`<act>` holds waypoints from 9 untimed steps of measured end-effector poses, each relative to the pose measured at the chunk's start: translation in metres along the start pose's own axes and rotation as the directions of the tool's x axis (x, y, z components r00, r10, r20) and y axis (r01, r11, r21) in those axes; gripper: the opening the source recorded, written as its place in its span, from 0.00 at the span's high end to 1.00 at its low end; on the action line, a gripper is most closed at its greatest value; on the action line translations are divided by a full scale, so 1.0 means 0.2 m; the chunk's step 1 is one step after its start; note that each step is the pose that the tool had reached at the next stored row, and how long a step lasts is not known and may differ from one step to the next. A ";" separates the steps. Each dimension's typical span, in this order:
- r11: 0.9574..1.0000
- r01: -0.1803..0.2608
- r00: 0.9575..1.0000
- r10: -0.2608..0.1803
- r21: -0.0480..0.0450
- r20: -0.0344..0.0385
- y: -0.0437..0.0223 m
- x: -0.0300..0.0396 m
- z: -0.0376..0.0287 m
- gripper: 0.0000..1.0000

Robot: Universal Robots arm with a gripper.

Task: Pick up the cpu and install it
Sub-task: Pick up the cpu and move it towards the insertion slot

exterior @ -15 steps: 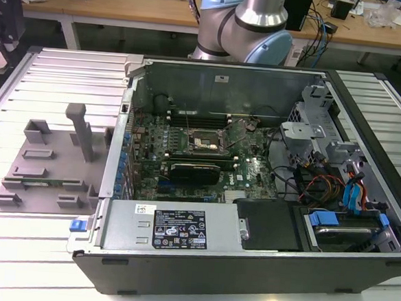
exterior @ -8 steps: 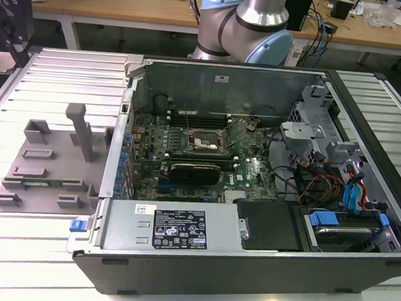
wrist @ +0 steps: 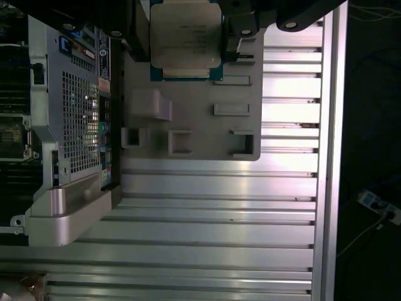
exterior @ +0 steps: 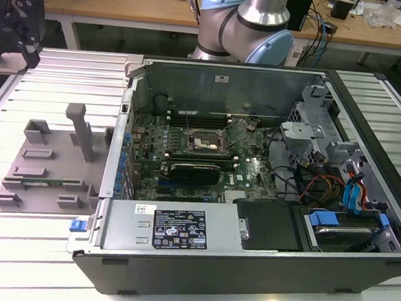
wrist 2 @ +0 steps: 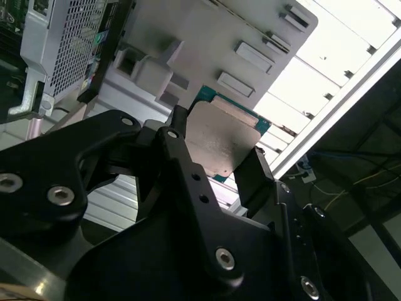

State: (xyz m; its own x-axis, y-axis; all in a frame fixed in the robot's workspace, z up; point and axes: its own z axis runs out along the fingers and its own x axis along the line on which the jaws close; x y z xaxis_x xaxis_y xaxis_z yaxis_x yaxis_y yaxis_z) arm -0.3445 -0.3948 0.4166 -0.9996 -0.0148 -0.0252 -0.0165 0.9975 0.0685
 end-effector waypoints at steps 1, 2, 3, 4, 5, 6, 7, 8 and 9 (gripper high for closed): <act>1.000 0.000 1.000 0.000 0.000 0.000 0.000 -0.008 0.000 0.45; 1.000 0.000 1.000 0.000 0.000 0.000 0.000 -0.013 0.000 0.45; 1.000 0.000 1.000 0.000 0.000 0.000 0.000 -0.020 0.001 0.45; 1.000 0.000 1.000 0.000 0.000 0.000 -0.001 -0.030 0.001 0.45; 1.000 0.000 1.000 0.000 0.000 0.000 -0.001 -0.048 0.001 0.45; 1.000 0.000 1.000 0.000 0.000 0.000 -0.001 -0.053 0.001 0.45; 1.000 0.000 1.000 0.000 0.000 0.000 -0.001 -0.059 0.001 0.45; 1.000 0.000 1.000 0.000 0.000 0.000 -0.001 -0.071 0.002 0.45; 1.000 0.000 1.000 0.000 0.000 0.000 -0.001 -0.082 0.002 0.45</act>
State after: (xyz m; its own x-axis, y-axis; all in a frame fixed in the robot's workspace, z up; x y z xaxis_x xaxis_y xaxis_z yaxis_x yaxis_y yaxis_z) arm -0.3282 -0.3947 0.4167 -0.9996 -0.0148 -0.0252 -0.0165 0.9975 0.0685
